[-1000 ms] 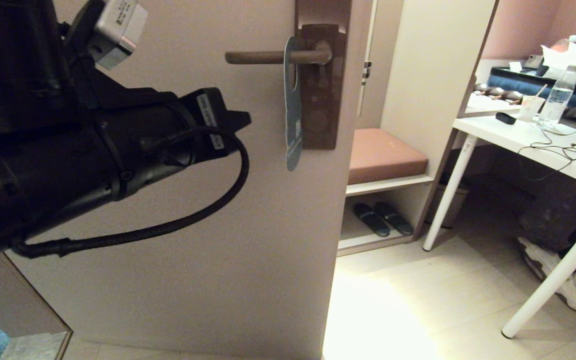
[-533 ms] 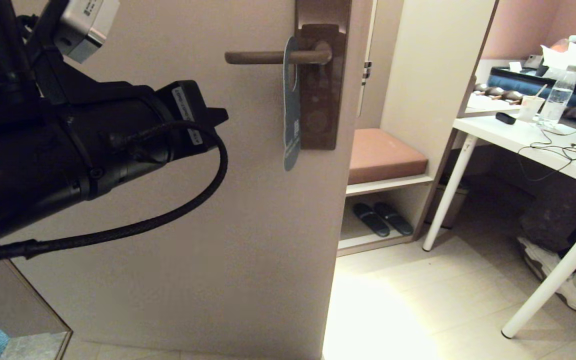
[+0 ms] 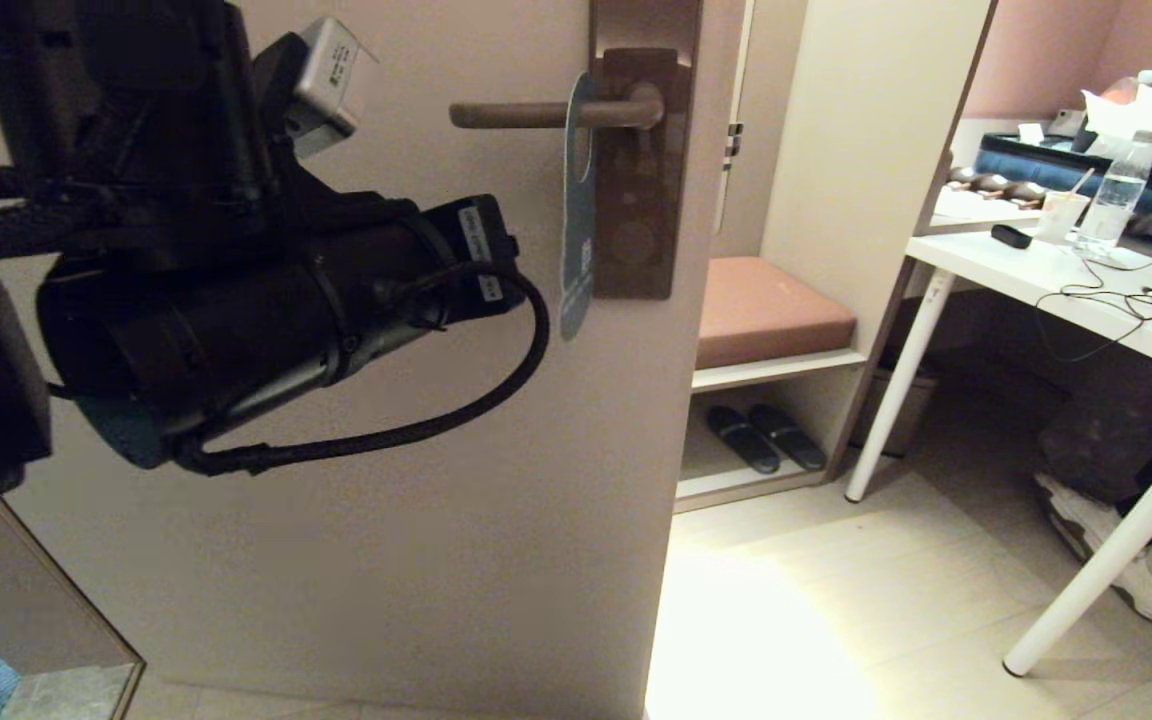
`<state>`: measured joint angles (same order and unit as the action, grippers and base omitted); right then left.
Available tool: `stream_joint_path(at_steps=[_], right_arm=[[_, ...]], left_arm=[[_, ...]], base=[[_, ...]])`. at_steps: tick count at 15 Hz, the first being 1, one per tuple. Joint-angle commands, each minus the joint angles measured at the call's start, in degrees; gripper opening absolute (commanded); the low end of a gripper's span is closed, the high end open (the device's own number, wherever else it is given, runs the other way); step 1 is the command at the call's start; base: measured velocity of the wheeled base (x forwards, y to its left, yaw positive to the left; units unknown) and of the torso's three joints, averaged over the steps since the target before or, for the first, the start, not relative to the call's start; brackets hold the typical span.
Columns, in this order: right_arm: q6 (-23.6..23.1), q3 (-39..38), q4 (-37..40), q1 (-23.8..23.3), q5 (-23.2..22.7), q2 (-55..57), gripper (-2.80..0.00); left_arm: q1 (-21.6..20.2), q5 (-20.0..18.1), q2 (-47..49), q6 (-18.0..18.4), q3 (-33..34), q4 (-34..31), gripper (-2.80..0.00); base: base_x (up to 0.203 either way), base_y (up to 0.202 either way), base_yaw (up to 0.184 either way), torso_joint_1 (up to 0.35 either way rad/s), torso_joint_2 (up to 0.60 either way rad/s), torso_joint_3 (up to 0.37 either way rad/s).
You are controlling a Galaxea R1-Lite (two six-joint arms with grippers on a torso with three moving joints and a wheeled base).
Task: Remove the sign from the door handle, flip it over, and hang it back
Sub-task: Hang the sign back with the other side facing out
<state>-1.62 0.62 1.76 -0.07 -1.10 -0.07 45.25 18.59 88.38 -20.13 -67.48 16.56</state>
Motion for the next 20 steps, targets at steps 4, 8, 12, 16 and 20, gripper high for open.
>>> stream_joint_path(at_steps=[4,8,12,16,20], right_arm=[[-0.05,-0.01,0.0,0.07,-0.04,0.07,-2.8],[-0.05,-0.01,0.0,-0.01,-0.04,0.07,-2.8],[-0.05,-0.01,0.0,-0.01,-0.04,0.07,-2.8],[-0.05,-0.01,0.0,-0.01,-0.04,0.07,-2.8],[-0.05,-0.01,0.0,-0.01,-0.04,0.07,-2.8]], left_arm=[[0.1,-1.25,8.74,1.72,-3.44,5.22,-2.8],[0.53,-1.81,11.29,2.19,-6.08,6.12,-2.8],[1.51,-1.72,11.81,3.34,-8.08,6.03,-2.8],[2.71,-1.6,11.2,3.52,-8.61,5.87,-2.8],[3.97,-1.46,11.2,4.4,-10.03,5.75,-2.8]], base=[[0.0,0.0,0.0,0.0,0.0,0.0],[0.0,0.0,0.0,0.0,0.0,0.0],[0.0,0.0,0.0,0.0,0.0,0.0],[0.0,0.0,0.0,0.0,0.0,0.0],[0.0,0.0,0.0,0.0,0.0,0.0]])
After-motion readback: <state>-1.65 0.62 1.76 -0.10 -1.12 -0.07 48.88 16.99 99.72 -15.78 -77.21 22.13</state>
